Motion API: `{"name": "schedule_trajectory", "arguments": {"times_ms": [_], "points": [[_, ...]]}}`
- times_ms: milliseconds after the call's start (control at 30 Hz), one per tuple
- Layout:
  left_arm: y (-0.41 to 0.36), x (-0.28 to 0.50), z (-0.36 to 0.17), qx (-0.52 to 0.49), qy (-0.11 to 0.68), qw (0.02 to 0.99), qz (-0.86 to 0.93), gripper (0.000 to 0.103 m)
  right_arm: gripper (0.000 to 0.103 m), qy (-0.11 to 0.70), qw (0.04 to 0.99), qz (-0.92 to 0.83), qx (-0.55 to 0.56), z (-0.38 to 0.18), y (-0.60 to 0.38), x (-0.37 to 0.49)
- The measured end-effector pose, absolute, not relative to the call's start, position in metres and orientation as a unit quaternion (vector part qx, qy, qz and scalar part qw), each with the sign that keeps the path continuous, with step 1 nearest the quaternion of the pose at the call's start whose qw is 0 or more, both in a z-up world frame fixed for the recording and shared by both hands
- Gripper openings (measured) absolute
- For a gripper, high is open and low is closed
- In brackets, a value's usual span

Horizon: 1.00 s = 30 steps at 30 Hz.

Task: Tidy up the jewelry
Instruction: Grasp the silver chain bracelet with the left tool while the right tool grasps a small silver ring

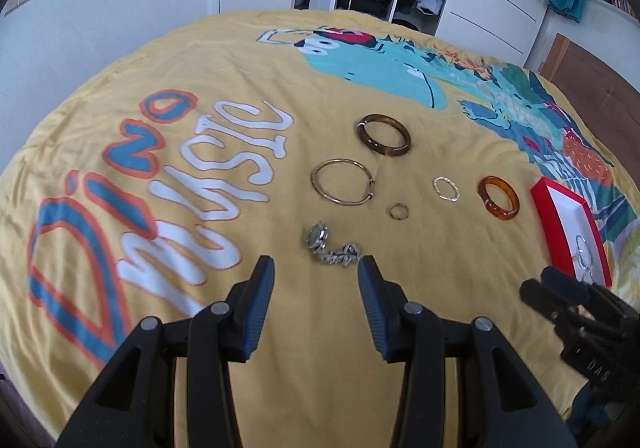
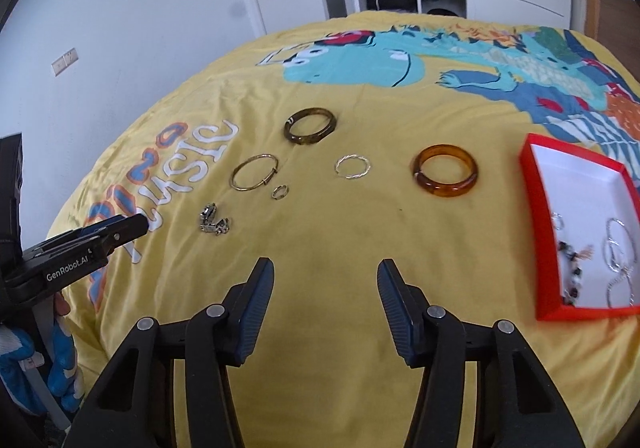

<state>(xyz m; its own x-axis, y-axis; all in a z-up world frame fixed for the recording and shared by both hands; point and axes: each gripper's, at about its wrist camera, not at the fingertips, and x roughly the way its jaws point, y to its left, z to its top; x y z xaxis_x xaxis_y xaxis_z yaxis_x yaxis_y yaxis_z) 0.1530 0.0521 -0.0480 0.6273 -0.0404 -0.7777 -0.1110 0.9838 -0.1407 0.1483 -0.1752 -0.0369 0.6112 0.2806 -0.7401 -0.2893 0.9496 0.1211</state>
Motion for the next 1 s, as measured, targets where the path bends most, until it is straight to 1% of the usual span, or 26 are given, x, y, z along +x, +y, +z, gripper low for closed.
{"name": "schedule_trajectory", "arguments": {"times_ms": [233,467,533,600,667,833,1000], "points": [[0.054,0.198,-0.084,-0.099,0.452,0.886,0.028,0.041,0.053,0.425,0.888,0.176,-0.012,-0.064,-0.16,0.188],[0.061,0.208,-0.111,-0.105,0.463,0.879,0.032,0.04,0.052,0.429,0.881,0.198,-0.013,-0.08,-0.141,0.218],[0.063,0.207,-0.113,-0.107,0.457,0.882,0.035,0.033,0.05,0.43,0.879,0.208,-0.013,-0.083,-0.134,0.225],[0.067,0.206,-0.114,-0.115,0.451,0.884,0.038,0.022,0.045,0.432,0.875,0.218,-0.014,-0.087,-0.125,0.231],[0.072,0.204,-0.115,-0.123,0.446,0.886,0.039,0.018,0.043,0.435,0.871,0.228,-0.013,-0.093,-0.116,0.238],[0.071,0.204,-0.117,-0.118,0.44,0.889,0.042,0.016,0.042,0.438,0.867,0.236,-0.009,-0.103,-0.101,0.252],[0.074,0.203,-0.12,-0.128,0.436,0.89,0.042,0.015,0.032,0.437,0.868,0.233,-0.017,-0.107,-0.091,0.264]]}}
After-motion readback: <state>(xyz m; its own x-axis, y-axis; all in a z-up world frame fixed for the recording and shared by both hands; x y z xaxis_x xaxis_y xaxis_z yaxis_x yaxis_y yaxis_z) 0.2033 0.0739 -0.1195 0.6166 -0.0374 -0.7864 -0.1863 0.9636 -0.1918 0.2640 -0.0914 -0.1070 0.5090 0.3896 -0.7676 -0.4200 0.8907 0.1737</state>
